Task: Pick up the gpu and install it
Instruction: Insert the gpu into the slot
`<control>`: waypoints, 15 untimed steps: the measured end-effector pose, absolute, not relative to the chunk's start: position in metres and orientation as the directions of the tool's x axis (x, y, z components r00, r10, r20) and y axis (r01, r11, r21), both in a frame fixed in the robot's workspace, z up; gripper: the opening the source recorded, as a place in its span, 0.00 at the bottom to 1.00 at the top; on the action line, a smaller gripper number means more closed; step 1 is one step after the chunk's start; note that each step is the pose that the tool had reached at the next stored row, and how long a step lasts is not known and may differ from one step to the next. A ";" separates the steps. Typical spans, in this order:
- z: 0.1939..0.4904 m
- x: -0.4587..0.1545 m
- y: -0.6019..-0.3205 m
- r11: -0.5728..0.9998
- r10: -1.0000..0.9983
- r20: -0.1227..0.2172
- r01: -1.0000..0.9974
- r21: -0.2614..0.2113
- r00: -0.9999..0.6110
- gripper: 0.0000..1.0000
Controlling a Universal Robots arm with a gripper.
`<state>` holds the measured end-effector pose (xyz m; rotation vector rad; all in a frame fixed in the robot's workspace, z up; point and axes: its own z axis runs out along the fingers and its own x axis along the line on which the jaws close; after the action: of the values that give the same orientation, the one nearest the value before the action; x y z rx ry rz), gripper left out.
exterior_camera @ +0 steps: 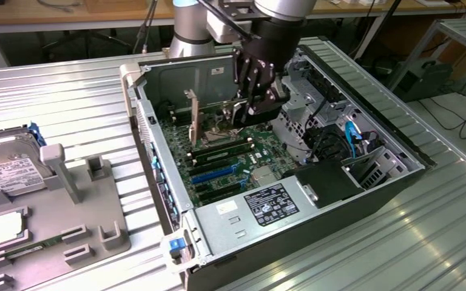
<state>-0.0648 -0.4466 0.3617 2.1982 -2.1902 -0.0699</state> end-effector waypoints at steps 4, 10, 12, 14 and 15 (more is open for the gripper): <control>0.355 -0.066 -0.447 -0.004 -1.000 -0.005 -0.998 0.059 0.004 0.29; 0.347 -0.068 -0.446 -0.004 -1.000 -0.008 -0.998 0.059 0.003 0.29; 0.344 -0.068 -0.446 -0.004 -1.000 -0.008 -0.998 0.059 0.003 0.29; 0.342 -0.069 -0.446 -0.003 -1.000 -0.008 -0.998 0.061 0.003 0.29; 0.342 -0.070 -0.446 -0.003 -1.000 -0.008 -0.998 0.063 0.002 0.29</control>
<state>-0.0696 -0.4464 0.3416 2.1962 -2.1904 -0.0780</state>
